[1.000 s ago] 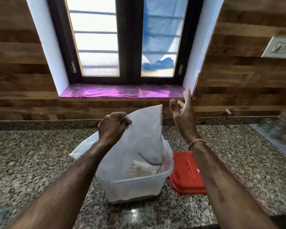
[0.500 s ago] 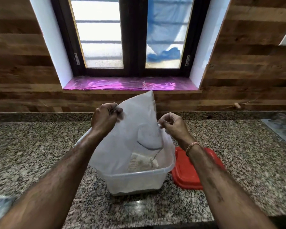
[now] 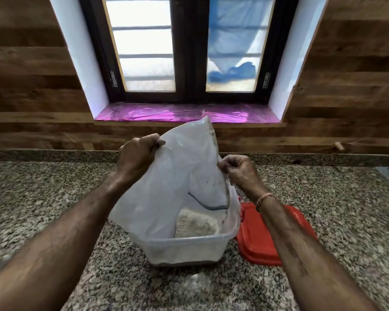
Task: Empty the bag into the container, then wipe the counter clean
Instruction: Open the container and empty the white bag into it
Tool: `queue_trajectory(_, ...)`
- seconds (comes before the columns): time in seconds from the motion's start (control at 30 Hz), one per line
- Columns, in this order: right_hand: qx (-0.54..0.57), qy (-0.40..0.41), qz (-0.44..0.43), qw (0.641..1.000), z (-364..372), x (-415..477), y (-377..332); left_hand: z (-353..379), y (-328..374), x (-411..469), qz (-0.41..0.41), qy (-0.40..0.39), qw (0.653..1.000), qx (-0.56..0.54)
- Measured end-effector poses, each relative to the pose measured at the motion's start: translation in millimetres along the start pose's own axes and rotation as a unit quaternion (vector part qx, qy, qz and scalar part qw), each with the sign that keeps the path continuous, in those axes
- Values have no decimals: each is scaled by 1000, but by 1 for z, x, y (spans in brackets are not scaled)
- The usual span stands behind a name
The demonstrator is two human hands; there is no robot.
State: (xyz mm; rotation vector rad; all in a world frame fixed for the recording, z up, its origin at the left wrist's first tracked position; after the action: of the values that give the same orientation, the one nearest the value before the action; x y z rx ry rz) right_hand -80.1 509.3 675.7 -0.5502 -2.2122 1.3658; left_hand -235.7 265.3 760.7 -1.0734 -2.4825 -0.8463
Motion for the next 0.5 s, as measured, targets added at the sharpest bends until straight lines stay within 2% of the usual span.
queue_trajectory(0.1, -108, 53, 4, 993, -8, 7, 3, -8, 10, 2, 69, 44, 991, 103)
queue_trajectory(0.13, -92, 40, 12, 995, -4, 4, 4, -10, 11, 2, 83, 54, 988, 114)
queue_trajectory(0.23, 55, -48, 33, 997, 20, -6, 8, -16, 15, -1, 111, 71, 983, 125)
queue_trajectory(0.33, 28, -54, -3, 998, 23, -1, 12, -20, 20, 3, 120, 62, 982, 133)
queue_trajectory(0.43, -10, -24, 10, 1000, 15, 5, 18, -19, 15, 8, 77, 22, 992, 96)
queue_trajectory(0.5, 26, -17, 32, 999, 10, 2, 23, -15, -8, 7, 10, -30, 998, 53)
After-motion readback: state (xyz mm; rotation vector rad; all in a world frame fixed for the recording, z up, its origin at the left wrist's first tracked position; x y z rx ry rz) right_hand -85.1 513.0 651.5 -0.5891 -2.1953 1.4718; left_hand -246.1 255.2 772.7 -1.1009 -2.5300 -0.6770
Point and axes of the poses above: each hand's wrist, its own x-axis towards the middle knuckle, its own z-axis out of the palm, y = z × x, the point moved 8 cm from there along x, towards the middle knuckle, and after that the axes turned 3 degrees about -x, right-handed, at the moved point
